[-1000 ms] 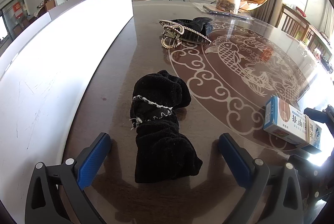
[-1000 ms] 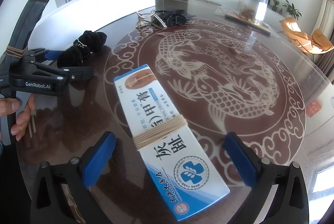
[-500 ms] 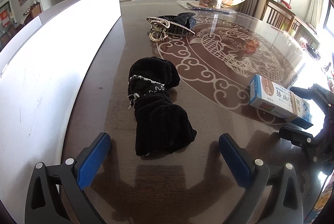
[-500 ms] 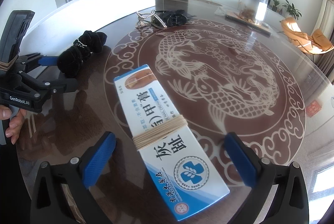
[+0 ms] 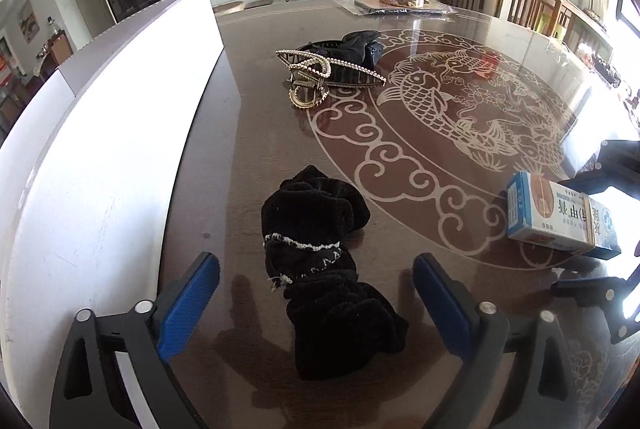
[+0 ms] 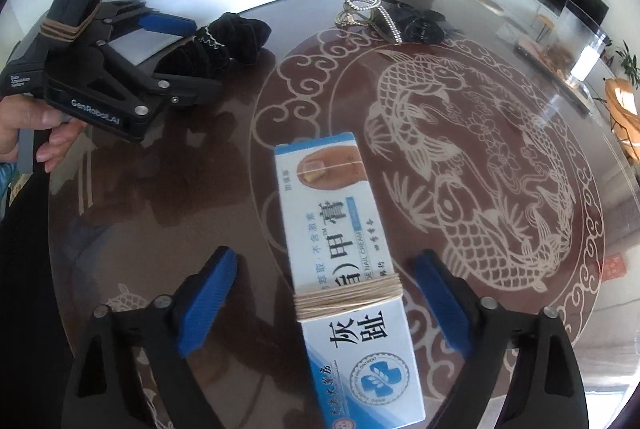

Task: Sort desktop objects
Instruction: 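Lift the ointment box off the table with the right tool, then carry the pouch and the ointment box over the white bin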

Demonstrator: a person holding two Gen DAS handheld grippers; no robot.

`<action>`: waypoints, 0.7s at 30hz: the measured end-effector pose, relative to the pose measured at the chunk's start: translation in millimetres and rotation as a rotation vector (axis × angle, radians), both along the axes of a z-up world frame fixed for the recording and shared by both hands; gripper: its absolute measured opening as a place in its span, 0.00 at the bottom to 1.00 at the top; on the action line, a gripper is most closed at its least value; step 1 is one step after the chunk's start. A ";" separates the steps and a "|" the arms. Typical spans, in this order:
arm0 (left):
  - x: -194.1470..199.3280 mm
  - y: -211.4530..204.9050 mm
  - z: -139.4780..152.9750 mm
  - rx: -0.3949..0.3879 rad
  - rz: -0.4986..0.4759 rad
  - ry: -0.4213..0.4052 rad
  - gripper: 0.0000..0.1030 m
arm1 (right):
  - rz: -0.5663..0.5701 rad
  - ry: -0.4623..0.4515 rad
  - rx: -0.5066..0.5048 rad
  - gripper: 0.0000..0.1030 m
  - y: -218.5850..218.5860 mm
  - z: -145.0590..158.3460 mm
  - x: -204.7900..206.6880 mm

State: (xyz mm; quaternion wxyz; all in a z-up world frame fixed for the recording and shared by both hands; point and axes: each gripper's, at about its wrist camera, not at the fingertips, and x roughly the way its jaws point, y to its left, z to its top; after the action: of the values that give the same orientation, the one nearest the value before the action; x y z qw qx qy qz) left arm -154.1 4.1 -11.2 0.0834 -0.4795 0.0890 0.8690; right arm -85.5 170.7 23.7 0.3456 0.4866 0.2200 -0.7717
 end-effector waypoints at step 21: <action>48.0 -164.6 142.9 0.178 0.295 0.237 0.31 | -0.131 0.035 -0.321 0.42 -121.7 160.2 -37.2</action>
State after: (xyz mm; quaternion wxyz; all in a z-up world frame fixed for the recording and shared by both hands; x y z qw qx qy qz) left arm -106.1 -160.5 131.7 -0.0141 -0.3725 -0.0501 0.9266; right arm -122.7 49.0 184.0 0.3641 0.4247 0.0677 -0.8261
